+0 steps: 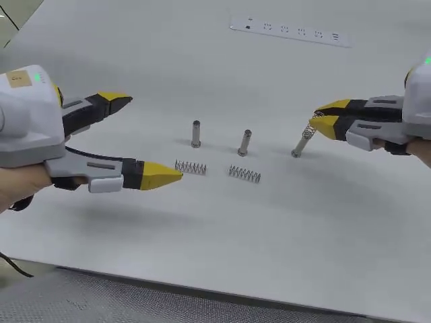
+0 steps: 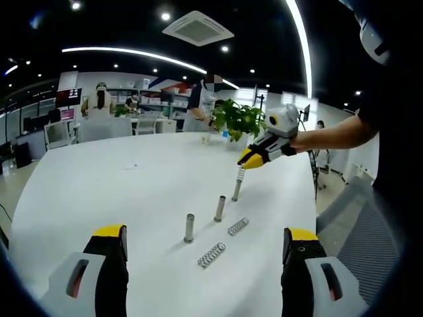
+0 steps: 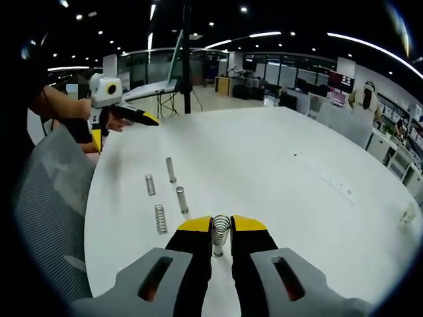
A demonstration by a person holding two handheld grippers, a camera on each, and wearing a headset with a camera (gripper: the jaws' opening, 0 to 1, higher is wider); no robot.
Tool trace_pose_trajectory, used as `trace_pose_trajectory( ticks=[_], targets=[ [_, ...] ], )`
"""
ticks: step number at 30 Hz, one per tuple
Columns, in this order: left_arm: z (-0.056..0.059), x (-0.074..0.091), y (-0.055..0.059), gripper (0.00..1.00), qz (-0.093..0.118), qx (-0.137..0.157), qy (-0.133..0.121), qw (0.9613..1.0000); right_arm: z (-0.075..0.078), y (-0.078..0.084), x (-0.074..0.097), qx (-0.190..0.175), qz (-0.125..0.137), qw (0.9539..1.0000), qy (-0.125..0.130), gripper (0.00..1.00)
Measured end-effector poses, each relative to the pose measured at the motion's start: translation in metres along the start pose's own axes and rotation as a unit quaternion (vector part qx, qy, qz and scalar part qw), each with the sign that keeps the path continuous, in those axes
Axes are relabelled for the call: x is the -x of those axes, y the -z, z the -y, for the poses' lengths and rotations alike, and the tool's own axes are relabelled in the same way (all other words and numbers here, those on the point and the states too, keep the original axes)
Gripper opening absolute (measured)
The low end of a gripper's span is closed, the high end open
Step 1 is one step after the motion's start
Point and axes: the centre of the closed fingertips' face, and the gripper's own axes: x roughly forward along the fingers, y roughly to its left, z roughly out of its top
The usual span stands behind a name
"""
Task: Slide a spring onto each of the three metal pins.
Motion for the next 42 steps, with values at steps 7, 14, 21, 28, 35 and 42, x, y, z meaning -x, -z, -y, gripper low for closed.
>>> trace_pose_trajectory(
  ticks=[7,14,21,28,35,42],
  targets=[
    [0.001,0.001,0.001,0.95,0.001,0.002,-0.001,1.0,-0.003,0.008,-0.006,-0.001,-0.011,0.9999,-0.002,0.08],
    [0.0,0.001,0.003,0.95,0.001,0.006,-0.002,1.0,-0.004,0.022,-0.014,-0.012,-0.024,0.9996,0.0,0.08],
    [-0.002,0.002,0.003,0.94,0.002,0.009,-0.005,0.9999,-0.009,0.033,-0.019,-0.016,-0.038,0.9992,-0.003,0.08],
    [-0.002,0.003,0.003,0.94,0.002,0.011,-0.006,0.9999,-0.011,0.04,-0.022,-0.012,-0.047,0.9988,-0.005,0.08],
    [-0.002,0.003,0.004,0.94,0.002,0.011,-0.006,0.9999,-0.012,0.049,-0.025,-0.012,-0.057,0.9983,-0.006,0.08],
    [-0.001,0.002,0.003,0.94,0.004,0.012,-0.006,0.9999,-0.012,0.048,-0.024,-0.016,-0.053,0.9985,-0.006,0.08]
  ],
)
